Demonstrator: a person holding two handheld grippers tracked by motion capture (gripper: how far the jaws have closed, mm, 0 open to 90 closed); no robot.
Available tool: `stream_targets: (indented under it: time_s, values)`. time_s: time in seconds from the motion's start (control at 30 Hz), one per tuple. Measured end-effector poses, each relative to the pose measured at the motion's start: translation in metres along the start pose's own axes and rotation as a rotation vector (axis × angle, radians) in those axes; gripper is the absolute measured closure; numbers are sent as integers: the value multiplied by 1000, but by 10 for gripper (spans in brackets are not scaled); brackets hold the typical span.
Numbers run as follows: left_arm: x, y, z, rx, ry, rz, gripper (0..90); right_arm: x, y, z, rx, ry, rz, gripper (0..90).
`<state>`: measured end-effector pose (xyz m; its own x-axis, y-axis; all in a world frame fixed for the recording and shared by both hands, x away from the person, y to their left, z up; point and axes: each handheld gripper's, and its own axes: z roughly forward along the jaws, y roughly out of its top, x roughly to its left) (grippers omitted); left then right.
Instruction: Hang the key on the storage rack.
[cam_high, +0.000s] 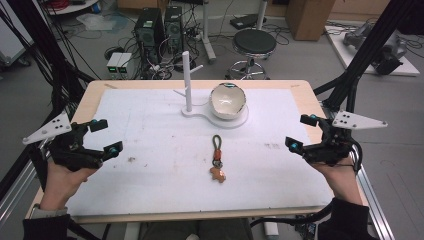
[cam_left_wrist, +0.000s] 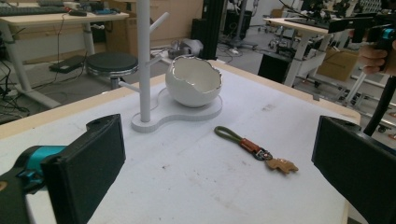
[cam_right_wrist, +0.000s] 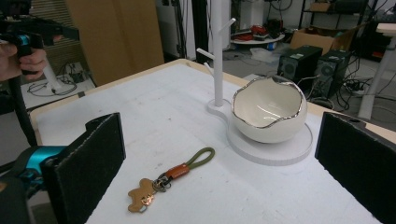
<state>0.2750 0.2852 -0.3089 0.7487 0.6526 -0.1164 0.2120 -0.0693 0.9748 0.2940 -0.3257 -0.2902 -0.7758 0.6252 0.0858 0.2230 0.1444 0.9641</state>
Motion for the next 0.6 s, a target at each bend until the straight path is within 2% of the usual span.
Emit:
stream_targets:
  time_s: [0.37,0.6]
  values:
    - [0,-1,1,-1,6,0,31,-1,-3,4,15,-2,2,8]
    - [-1,-2,2,-5,26,-1,31,1,-2,20,36,-26,7,8]
